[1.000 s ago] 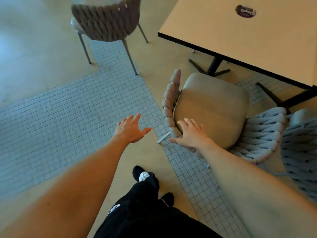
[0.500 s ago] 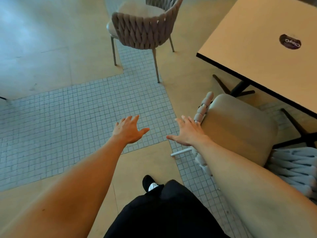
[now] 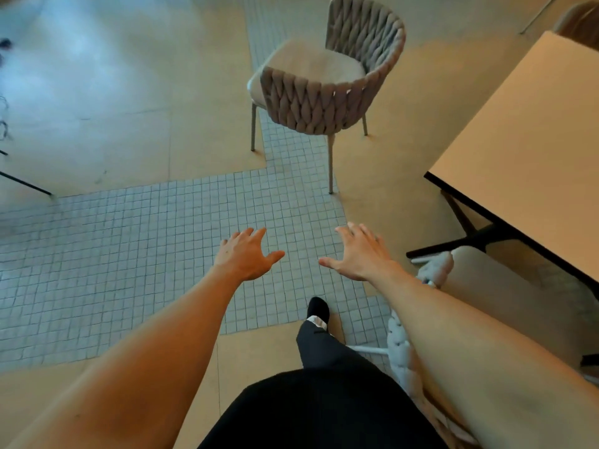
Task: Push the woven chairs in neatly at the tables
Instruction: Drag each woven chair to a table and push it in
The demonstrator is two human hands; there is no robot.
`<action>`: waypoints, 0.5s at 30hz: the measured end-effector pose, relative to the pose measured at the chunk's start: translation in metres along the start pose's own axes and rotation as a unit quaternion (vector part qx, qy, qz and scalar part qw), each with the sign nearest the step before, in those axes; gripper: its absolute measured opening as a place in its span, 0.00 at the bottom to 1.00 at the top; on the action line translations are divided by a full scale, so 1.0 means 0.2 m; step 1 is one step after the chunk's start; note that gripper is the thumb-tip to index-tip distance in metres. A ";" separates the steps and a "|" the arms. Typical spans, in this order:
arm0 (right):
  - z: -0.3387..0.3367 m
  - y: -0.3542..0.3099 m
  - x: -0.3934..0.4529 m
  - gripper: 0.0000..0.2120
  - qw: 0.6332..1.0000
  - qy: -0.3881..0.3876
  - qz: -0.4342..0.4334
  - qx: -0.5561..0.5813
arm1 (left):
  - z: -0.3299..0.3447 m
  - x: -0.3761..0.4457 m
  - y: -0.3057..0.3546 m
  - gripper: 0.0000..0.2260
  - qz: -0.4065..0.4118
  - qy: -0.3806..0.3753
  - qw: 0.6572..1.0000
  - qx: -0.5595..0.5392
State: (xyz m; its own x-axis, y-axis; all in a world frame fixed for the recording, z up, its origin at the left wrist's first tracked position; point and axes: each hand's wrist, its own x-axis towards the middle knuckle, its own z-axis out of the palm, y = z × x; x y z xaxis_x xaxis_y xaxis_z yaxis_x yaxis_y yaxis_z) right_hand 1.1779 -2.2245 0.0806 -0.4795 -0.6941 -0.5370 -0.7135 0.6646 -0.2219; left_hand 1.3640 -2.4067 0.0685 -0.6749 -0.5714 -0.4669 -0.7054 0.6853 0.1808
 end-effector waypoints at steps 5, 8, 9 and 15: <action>-0.18 0.03 0.30 0.48 1.000 -0.009 -0.014 -0.016 | -0.16 0.28 0.02 0.40 -0.013 0.002 1.000 -0.001; -0.31 0.04 0.47 0.47 0.999 -0.005 -0.024 -0.028 | -0.27 0.45 0.03 0.40 -0.017 0.008 1.000 -0.003; -0.34 0.04 0.52 0.47 0.999 -0.004 -0.026 -0.029 | -0.30 0.50 0.04 0.40 -0.018 0.009 1.000 -0.007; -0.56 0.01 0.86 0.47 0.999 -0.007 -0.030 -0.040 | -0.49 0.87 0.04 0.40 -0.008 0.009 1.000 -0.012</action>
State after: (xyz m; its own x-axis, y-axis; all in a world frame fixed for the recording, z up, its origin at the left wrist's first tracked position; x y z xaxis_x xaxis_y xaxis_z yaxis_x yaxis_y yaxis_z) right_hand 1.0360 -2.3742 0.0786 -0.4279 -0.7278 -0.5359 -0.7793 0.5974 -0.1890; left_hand 1.2192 -2.5459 0.0740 -0.6671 -0.5903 -0.4545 -0.7212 0.6647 0.1951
